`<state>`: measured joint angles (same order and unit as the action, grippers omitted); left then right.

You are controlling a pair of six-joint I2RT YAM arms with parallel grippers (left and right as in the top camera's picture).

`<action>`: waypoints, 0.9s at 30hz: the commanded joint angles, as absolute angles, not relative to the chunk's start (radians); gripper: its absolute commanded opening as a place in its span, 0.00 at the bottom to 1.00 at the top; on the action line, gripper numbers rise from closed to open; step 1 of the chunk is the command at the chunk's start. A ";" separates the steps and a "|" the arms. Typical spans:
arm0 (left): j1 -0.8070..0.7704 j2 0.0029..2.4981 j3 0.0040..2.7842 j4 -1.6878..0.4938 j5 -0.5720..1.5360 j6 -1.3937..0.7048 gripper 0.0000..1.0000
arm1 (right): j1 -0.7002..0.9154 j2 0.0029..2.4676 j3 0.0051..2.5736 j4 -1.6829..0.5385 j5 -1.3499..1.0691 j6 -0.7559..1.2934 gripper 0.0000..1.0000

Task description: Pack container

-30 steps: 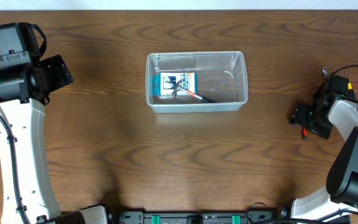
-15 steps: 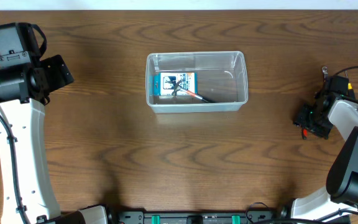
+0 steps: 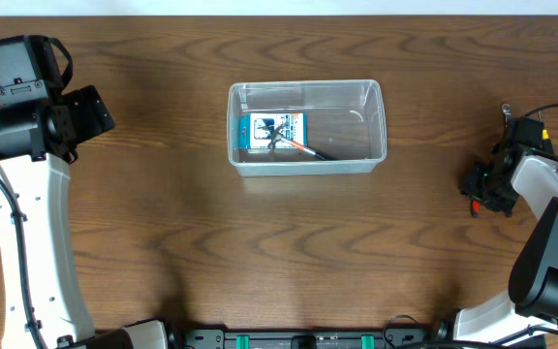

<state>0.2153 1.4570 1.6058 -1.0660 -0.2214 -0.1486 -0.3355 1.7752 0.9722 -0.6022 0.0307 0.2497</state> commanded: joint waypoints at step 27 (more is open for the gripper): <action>0.220 1.459 1.608 -1.065 -0.240 -0.132 0.98 | -0.339 1.786 1.034 -0.691 0.010 0.276 0.12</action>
